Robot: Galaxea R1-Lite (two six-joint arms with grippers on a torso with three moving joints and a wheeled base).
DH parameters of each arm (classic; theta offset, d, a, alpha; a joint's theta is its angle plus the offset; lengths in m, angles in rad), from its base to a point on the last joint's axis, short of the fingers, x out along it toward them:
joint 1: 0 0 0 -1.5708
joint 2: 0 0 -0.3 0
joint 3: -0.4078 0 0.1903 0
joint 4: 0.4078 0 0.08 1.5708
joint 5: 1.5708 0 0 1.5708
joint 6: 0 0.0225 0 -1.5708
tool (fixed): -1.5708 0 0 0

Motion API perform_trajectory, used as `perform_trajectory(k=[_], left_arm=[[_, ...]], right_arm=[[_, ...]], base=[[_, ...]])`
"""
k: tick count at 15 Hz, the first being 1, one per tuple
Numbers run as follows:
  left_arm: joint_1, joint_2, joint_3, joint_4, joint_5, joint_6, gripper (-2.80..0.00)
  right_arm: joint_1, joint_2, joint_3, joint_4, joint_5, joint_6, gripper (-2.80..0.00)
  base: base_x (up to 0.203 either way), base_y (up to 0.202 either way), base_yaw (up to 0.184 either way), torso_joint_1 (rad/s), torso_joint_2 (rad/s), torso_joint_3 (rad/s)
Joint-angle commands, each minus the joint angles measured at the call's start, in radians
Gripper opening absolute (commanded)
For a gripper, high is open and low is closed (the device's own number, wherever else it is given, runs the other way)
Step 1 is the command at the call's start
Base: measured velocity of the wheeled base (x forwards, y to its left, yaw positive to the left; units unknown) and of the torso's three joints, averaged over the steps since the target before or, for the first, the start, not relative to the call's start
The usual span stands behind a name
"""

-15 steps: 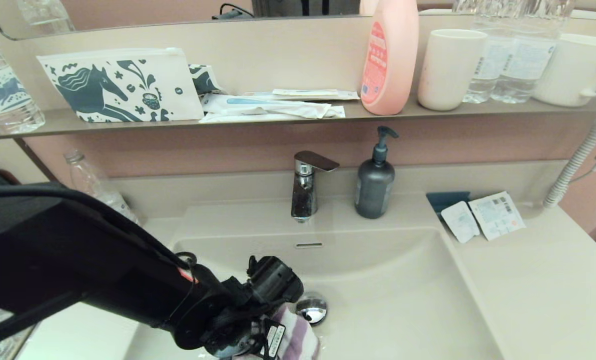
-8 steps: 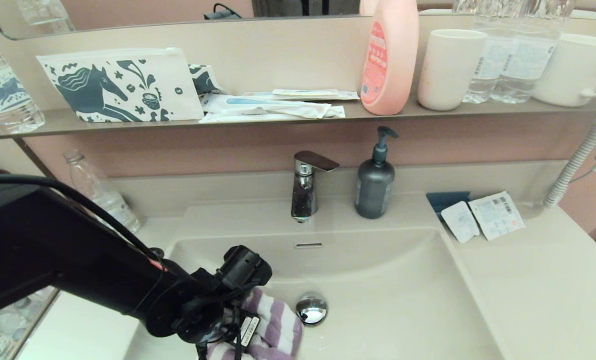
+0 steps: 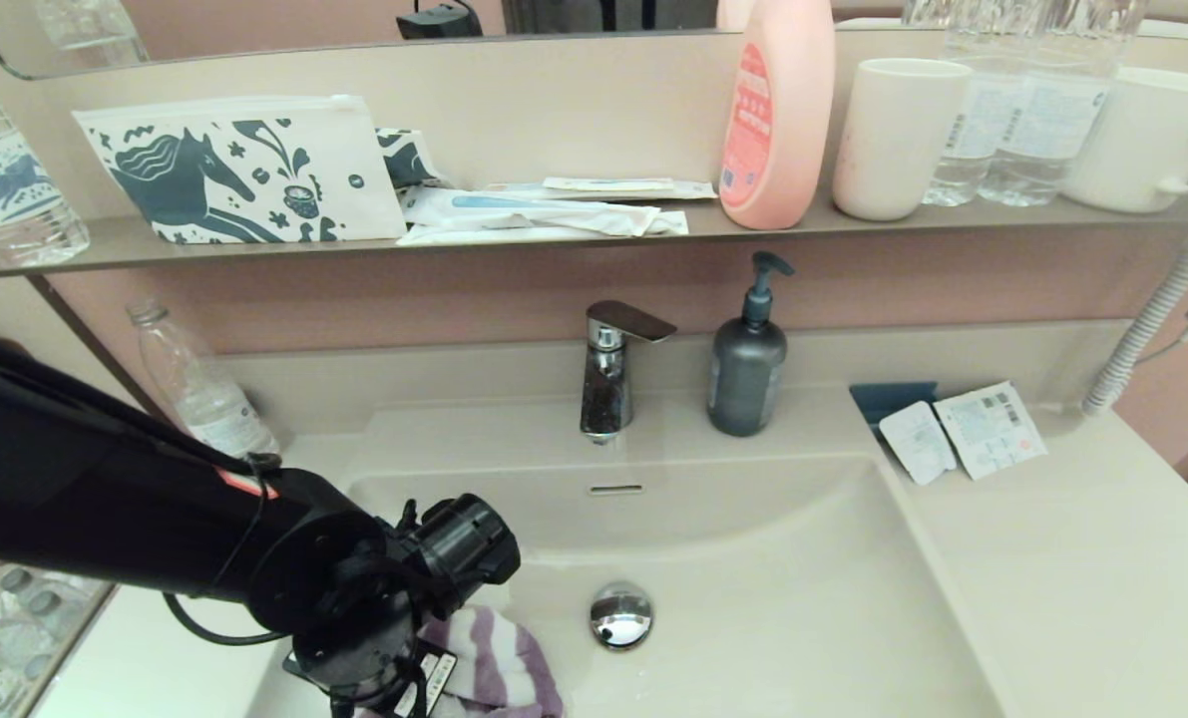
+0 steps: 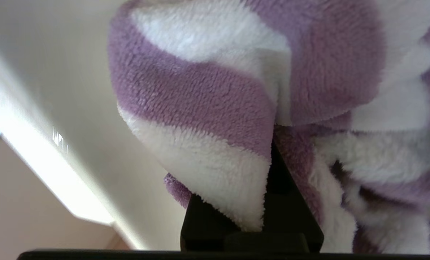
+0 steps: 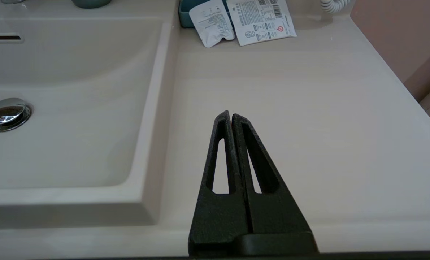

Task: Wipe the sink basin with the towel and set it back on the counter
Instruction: Wipe the sink

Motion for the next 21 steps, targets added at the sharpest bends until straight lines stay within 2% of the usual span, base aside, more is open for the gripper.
perform_trajectory(k=[1, 3, 5, 9, 13, 15, 18, 19, 21], left_arm=[[-0.017, -0.018, 0.028, 0.086, 0.004, -0.085, -2.8], [-0.019, -0.007, 0.044, 0.131, 0.006, -0.14, -2.8], [-0.018, 0.009, 0.044, 0.127, 0.006, -0.146, -2.8], [0.016, 0.031, 0.078, -0.016, 0.011, -0.11, -2.8], [0.103, 0.045, 0.078, -0.147, 0.031, 0.046, -2.8], [0.18, 0.043, 0.076, -0.251, 0.032, 0.206, -2.8], [0.27, 0.048, 0.073, -0.398, 0.031, 0.395, -2.8], [0.298, 0.051, 0.07, -0.449, 0.03, 0.451, -2.8], [0.334, 0.082, 0.052, -0.553, 0.026, 0.505, -2.8]], right_arm=[[0.0, 0.001, 0.0, 0.0, 0.0, 0.0, -2.8], [0.0, 0.001, 0.0, 0.001, 0.0, 0.0, -2.8], [0.0, 0.001, 0.0, 0.0, 0.0, 0.0, -2.8], [0.0, 0.001, 0.0, -0.001, 0.0, 0.0, -2.8], [0.0, 0.001, 0.0, 0.001, 0.0, 0.0, -2.8], [0.0, 0.001, 0.0, -0.001, 0.0, 0.0, -2.8], [0.0, 0.001, 0.0, 0.001, 0.0, 0.0, -2.8], [0.0, 0.001, 0.0, 0.001, 0.0, 0.0, -2.8], [0.0, 0.001, 0.0, 0.001, 0.0, 0.0, -2.8]], base=[[0.0, 0.0, 0.0, 0.0, 0.0, 0.0], [0.0, 0.0, 0.0, 0.0, 0.0, 0.0], [0.0, 0.0, 0.0, 0.0, 0.0, 0.0], [0.0, 0.0, 0.0, 0.0, 0.0, 0.0], [0.0, 0.0, 0.0, 0.0, 0.0, 0.0], [0.0, 0.0, 0.0, 0.0, 0.0, 0.0], [0.0, 0.0, 0.0, 0.0, 0.0, 0.0], [0.0, 0.0, 0.0, 0.0, 0.0, 0.0], [0.0, 0.0, 0.0, 0.0, 0.0, 0.0]])
